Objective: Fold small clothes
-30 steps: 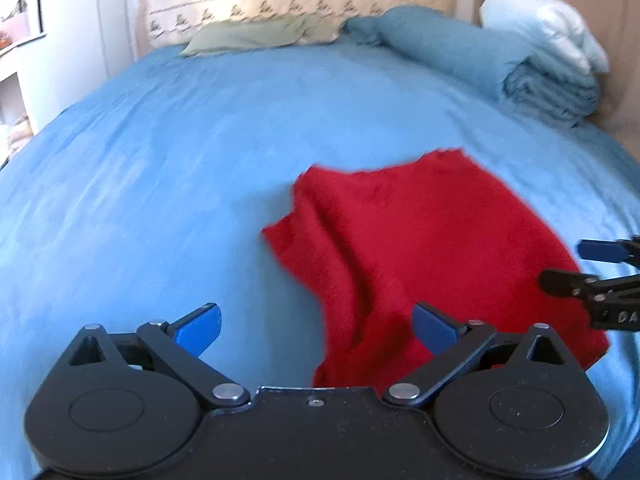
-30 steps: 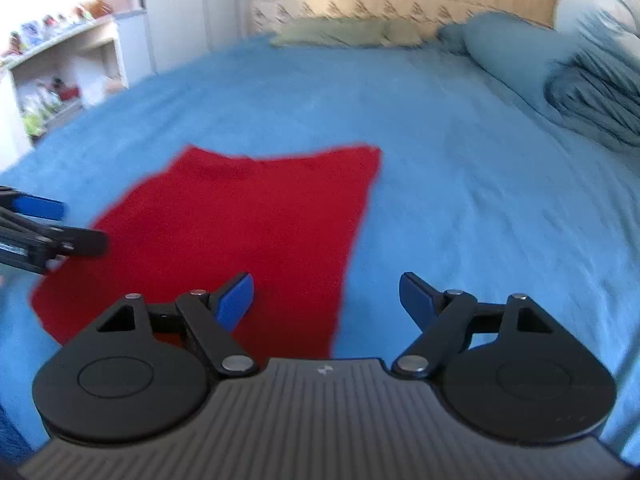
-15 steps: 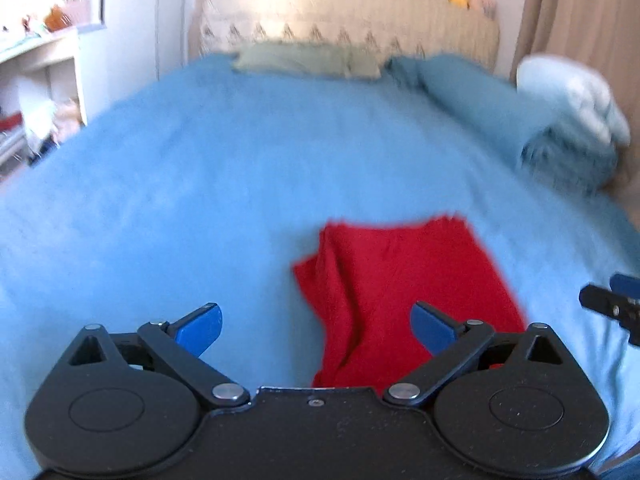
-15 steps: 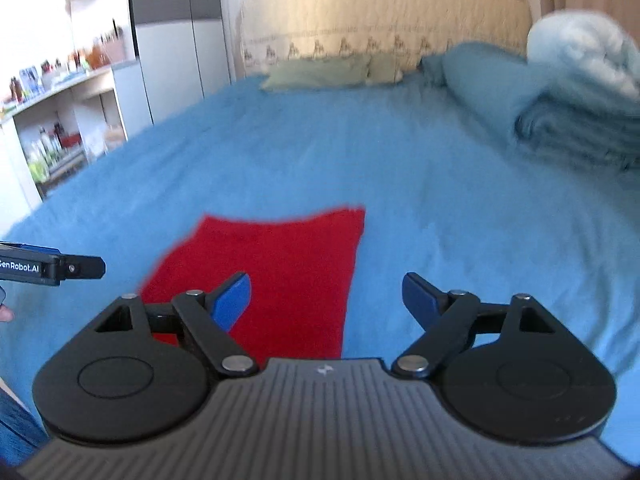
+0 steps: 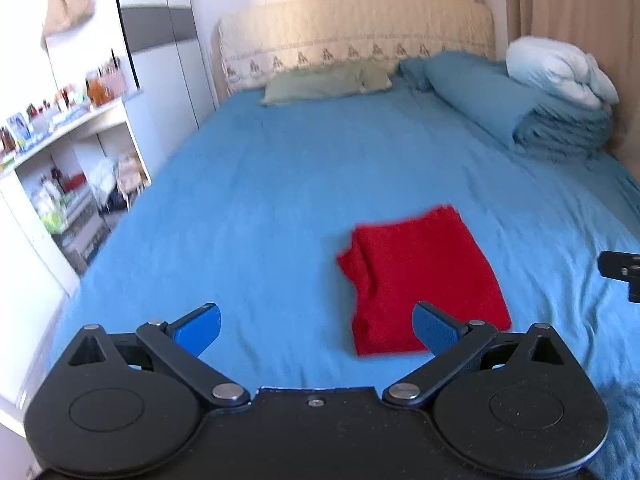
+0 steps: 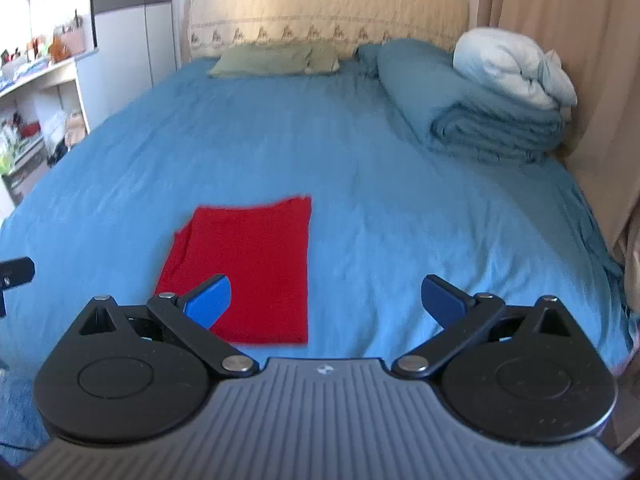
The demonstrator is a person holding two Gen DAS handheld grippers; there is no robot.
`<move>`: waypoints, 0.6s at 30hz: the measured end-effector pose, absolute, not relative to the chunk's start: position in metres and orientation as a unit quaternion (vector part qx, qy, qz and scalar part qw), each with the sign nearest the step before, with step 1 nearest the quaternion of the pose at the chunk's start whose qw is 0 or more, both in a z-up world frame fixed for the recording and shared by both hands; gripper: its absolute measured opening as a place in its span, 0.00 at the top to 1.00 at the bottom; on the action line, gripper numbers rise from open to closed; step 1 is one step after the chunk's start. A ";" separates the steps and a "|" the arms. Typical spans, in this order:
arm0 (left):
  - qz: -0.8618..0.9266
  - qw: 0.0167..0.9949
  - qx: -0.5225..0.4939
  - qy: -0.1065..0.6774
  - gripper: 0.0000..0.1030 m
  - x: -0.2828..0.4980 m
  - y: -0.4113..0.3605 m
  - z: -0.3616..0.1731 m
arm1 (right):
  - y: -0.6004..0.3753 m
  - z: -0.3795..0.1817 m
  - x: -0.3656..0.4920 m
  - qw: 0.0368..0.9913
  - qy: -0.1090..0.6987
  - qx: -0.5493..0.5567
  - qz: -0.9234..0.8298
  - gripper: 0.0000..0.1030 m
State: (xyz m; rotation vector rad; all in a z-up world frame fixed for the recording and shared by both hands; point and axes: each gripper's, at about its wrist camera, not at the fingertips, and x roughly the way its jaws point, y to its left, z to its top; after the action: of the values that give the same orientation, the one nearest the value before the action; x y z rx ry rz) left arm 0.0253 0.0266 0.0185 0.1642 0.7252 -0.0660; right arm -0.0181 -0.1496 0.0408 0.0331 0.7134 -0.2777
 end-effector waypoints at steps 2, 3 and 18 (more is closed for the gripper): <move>-0.030 0.926 0.071 0.371 0.00 0.016 0.029 0.012 | -0.143 0.035 -0.030 0.922 0.362 0.019 -0.136 0.00; -0.032 0.924 0.064 0.377 0.00 0.010 0.030 0.009 | -0.140 0.032 -0.038 0.920 0.368 0.019 -0.135 0.00; -0.048 0.924 0.024 0.379 0.00 -0.018 0.033 0.005 | -0.132 0.011 -0.080 0.906 0.392 0.025 -0.157 0.00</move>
State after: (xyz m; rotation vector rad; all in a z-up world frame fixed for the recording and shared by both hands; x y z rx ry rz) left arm -0.0179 0.0333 0.0050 0.0501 0.7772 -0.0993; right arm -0.0804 -0.1320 0.0112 0.0519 0.8092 -0.3233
